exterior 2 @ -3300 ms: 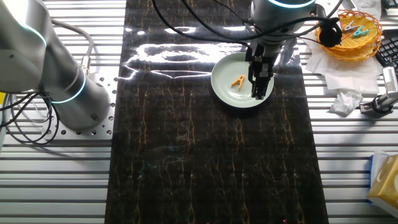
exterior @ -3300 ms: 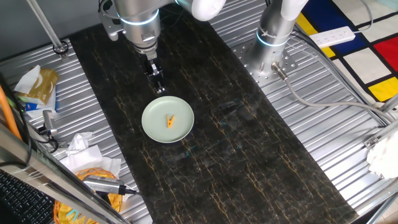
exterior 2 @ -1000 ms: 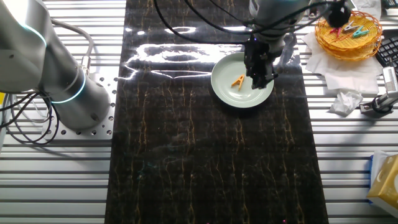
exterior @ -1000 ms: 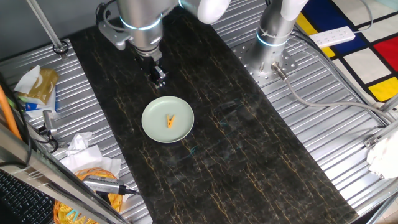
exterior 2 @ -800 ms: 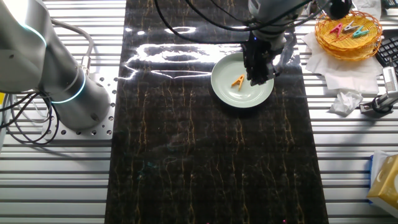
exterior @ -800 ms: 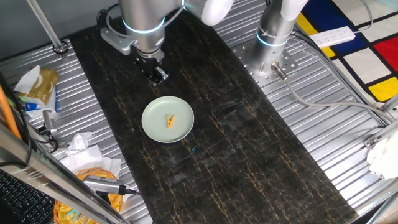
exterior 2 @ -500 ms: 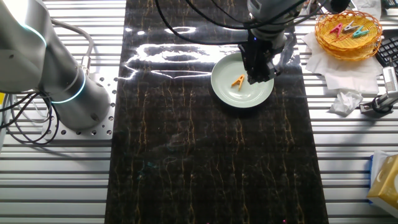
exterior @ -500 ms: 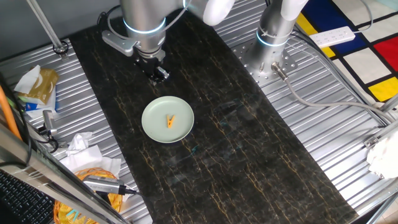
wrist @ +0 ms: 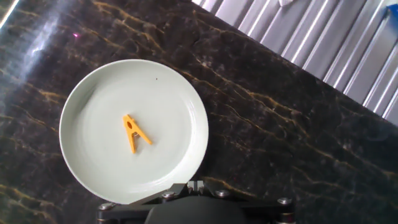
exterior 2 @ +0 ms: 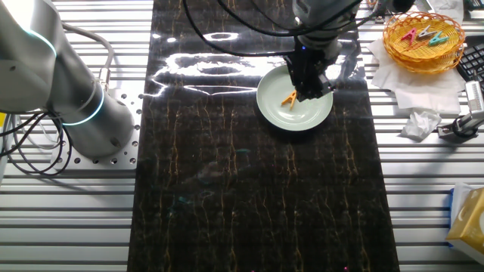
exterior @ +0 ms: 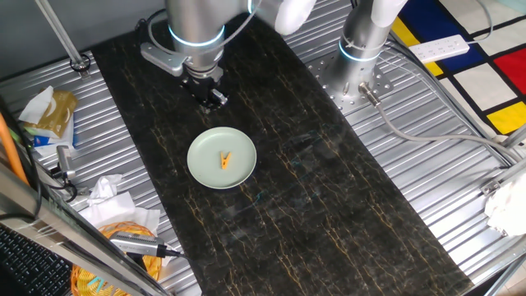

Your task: Use a clamp

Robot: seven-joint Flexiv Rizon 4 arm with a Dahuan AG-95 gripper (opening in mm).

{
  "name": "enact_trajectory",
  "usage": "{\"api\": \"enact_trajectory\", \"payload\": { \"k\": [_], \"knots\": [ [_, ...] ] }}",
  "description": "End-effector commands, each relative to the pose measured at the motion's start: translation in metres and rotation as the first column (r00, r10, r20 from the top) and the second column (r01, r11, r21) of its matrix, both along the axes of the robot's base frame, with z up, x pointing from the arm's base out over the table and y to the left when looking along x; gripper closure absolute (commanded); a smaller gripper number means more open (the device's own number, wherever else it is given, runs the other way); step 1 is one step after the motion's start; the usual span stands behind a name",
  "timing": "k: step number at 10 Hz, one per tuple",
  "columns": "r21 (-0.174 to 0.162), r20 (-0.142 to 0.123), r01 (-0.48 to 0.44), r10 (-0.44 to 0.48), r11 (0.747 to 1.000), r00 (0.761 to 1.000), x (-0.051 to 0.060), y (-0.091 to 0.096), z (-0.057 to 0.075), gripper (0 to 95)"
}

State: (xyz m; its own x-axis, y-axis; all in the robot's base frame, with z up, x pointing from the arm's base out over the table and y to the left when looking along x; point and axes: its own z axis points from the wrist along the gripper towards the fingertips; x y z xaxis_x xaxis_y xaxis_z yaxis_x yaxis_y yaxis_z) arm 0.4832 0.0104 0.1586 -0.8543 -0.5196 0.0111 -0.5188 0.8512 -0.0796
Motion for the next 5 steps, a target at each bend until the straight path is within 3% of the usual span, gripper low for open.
{"api": "enact_trajectory", "payload": {
  "k": [1,3,5],
  "knots": [
    [-0.005,0.015,-0.001,0.001,1.000,1.000,-0.005,0.005,-0.007,95.0],
    [-0.001,0.015,-0.011,0.011,1.000,1.000,-0.005,0.012,-0.012,95.0],
    [0.037,0.005,-0.056,0.056,0.998,0.998,-0.003,0.020,-0.021,95.0]
  ]
}}
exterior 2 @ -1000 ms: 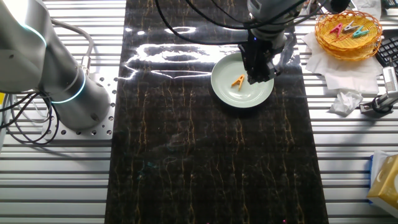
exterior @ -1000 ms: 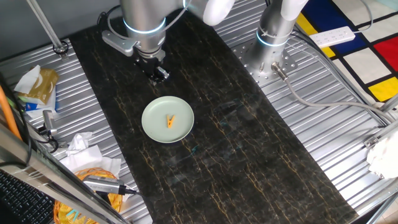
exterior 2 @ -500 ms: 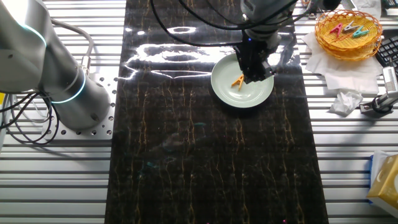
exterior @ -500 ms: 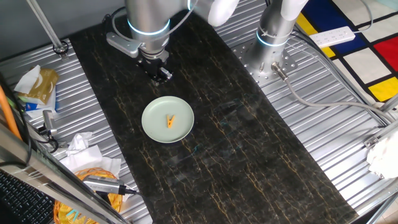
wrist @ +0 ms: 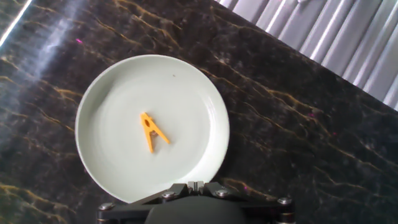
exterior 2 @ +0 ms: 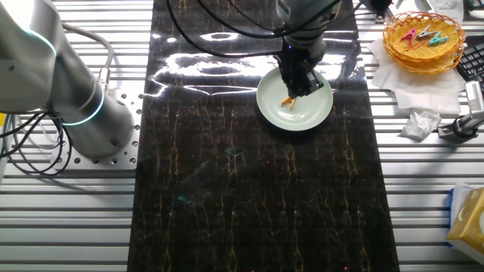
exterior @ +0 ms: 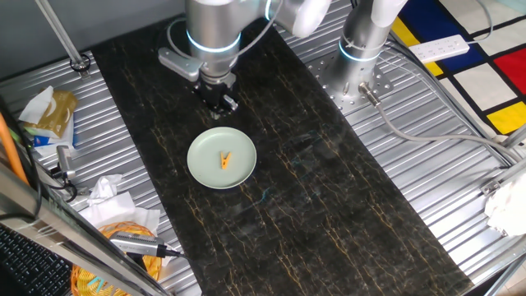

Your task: Use a clamp

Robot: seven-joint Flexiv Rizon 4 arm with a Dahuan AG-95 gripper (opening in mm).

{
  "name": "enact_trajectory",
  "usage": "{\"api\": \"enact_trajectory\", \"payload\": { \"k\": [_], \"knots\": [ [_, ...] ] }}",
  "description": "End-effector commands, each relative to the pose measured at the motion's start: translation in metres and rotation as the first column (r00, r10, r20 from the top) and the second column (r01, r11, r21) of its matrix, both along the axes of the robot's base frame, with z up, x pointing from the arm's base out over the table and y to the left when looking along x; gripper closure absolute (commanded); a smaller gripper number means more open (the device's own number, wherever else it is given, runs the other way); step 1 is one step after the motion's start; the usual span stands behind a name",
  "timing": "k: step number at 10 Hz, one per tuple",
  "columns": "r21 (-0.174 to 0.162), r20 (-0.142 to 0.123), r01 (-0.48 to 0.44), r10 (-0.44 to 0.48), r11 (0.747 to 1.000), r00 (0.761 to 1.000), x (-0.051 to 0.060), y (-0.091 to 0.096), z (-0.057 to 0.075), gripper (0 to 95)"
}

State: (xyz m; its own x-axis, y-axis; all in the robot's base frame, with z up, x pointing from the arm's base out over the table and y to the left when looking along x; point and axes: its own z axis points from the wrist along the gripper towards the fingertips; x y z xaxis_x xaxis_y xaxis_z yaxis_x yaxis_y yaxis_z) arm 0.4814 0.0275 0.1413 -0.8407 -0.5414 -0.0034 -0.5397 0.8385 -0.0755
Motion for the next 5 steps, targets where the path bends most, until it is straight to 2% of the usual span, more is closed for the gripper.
{"api": "enact_trajectory", "payload": {
  "k": [1,3,5],
  "knots": [
    [0.035,-0.028,-0.051,0.052,0.998,0.998,0.000,0.006,-0.009,95.0],
    [0.034,-0.070,-0.084,0.086,0.996,0.994,-0.001,0.007,-0.024,95.0],
    [0.021,-0.135,-0.067,0.069,0.998,0.988,-0.001,0.010,-0.039,95.0]
  ]
}}
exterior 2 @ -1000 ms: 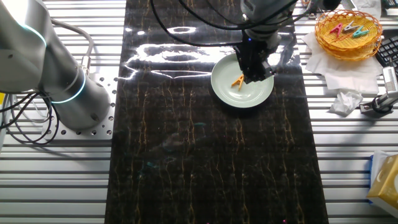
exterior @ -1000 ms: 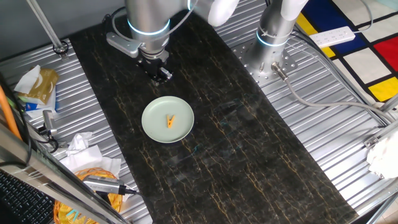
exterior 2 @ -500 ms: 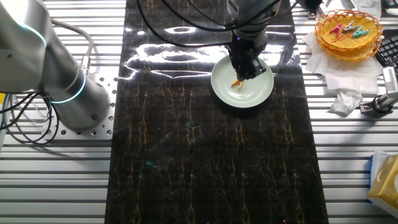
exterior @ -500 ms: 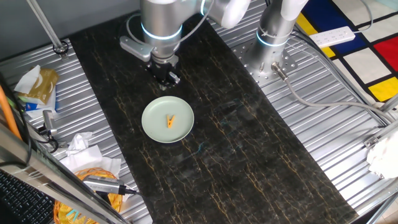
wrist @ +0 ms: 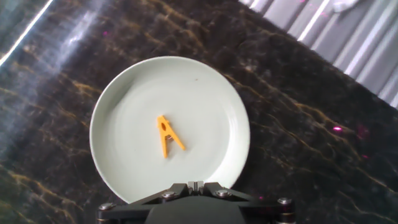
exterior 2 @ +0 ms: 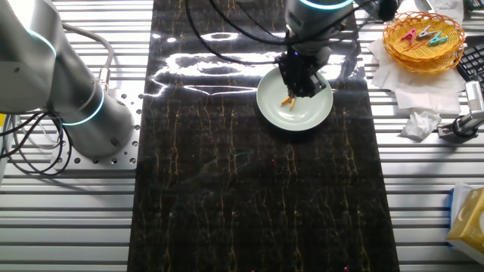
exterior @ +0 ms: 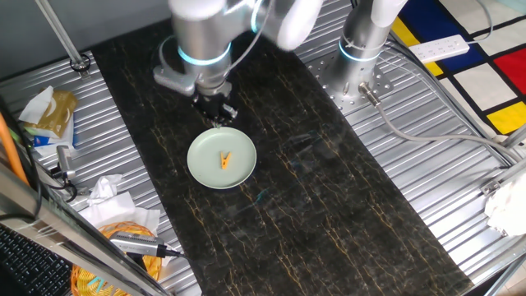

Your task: Use a clamp

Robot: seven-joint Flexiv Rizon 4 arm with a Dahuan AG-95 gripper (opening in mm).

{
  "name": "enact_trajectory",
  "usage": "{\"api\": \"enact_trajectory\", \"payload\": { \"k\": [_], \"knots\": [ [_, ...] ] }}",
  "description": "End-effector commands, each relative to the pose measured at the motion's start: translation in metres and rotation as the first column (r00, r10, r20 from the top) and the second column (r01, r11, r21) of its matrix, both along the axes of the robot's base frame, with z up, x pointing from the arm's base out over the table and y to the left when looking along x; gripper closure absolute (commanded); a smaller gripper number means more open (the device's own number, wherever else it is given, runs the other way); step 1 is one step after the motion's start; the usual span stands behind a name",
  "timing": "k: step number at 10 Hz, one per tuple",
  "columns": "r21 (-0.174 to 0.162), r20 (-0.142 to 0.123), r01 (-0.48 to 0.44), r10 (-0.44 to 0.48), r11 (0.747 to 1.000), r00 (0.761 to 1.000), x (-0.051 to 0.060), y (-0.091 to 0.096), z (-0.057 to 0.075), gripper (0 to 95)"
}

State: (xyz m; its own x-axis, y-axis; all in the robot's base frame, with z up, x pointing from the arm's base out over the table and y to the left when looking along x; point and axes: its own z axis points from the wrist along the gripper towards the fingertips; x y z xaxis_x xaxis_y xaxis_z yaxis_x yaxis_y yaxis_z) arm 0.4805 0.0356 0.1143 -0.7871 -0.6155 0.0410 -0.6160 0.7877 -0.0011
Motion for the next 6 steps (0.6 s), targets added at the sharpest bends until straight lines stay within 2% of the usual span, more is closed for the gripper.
{"api": "enact_trajectory", "payload": {
  "k": [1,2,3,4,5,6],
  "knots": [
    [-0.024,-0.060,0.024,-0.026,0.999,0.998,0.000,0.002,-0.015,95.0],
    [-0.026,-0.047,0.086,-0.087,0.996,0.995,0.000,0.004,-0.022,95.0],
    [-0.021,-0.041,0.095,-0.096,0.995,0.995,0.000,0.004,-0.023,95.0],
    [0.003,-0.029,0.053,-0.053,0.999,0.998,0.000,0.004,-0.023,95.0],
    [0.013,-0.042,0.025,-0.025,1.000,0.999,0.000,0.004,-0.023,95.0],
    [0.007,-0.044,0.030,-0.030,1.000,0.999,0.000,0.005,-0.025,95.0]
  ]
}}
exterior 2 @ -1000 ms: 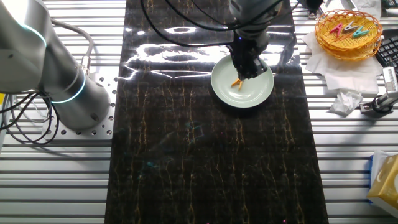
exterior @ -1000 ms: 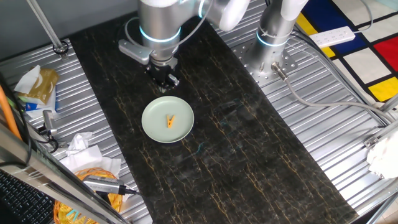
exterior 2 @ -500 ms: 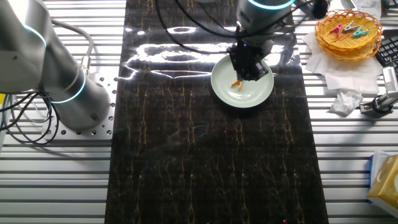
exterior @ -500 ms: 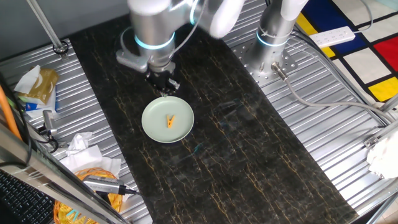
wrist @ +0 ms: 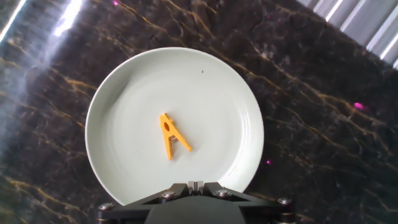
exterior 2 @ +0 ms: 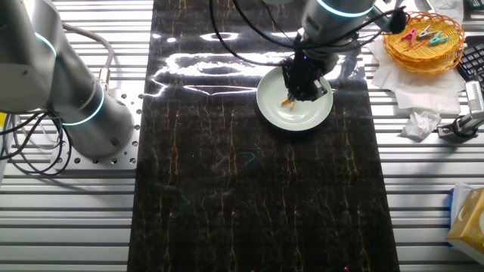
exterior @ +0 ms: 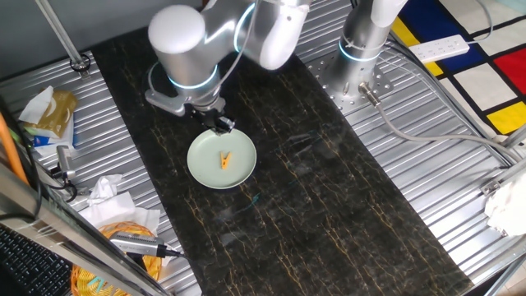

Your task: Use a clamp

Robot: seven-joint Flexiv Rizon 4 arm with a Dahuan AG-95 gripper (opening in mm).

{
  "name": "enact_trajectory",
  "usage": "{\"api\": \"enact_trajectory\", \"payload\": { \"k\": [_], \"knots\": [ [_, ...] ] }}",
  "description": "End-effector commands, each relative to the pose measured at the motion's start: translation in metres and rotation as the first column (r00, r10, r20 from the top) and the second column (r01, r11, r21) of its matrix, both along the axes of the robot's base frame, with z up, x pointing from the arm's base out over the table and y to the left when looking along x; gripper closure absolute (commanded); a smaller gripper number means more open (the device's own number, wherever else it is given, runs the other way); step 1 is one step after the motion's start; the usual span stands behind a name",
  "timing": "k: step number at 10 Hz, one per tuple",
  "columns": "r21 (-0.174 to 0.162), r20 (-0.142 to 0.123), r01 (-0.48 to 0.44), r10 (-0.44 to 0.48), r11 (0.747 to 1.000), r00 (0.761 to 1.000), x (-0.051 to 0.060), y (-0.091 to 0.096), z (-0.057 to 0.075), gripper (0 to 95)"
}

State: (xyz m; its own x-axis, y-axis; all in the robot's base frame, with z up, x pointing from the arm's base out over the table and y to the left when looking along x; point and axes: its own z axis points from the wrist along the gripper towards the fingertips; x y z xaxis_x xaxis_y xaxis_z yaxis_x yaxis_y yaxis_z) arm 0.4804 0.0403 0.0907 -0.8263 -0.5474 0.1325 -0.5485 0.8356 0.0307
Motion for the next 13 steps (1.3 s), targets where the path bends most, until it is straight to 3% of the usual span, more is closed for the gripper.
{"api": "enact_trajectory", "payload": {
  "k": [1,3,6,8,10,13],
  "knots": [
    [0.014,0.052,-0.048,0.048,0.999,0.998,0.000,0.000,-0.002,95.0],
    [-0.051,0.035,-0.050,0.052,0.997,0.998,0.000,0.002,-0.008,95.0],
    [-0.048,0.038,-0.040,0.042,0.998,0.998,-0.002,0.008,-0.024,95.0],
    [-0.053,0.034,-0.043,0.045,0.998,0.998,-0.002,0.008,-0.024,95.0],
    [-0.035,0.062,-0.064,0.066,0.997,0.996,-0.002,0.008,-0.024,95.0],
    [-0.036,0.050,-0.085,0.087,0.996,0.995,-0.002,0.008,-0.024,95.0]
  ]
}}
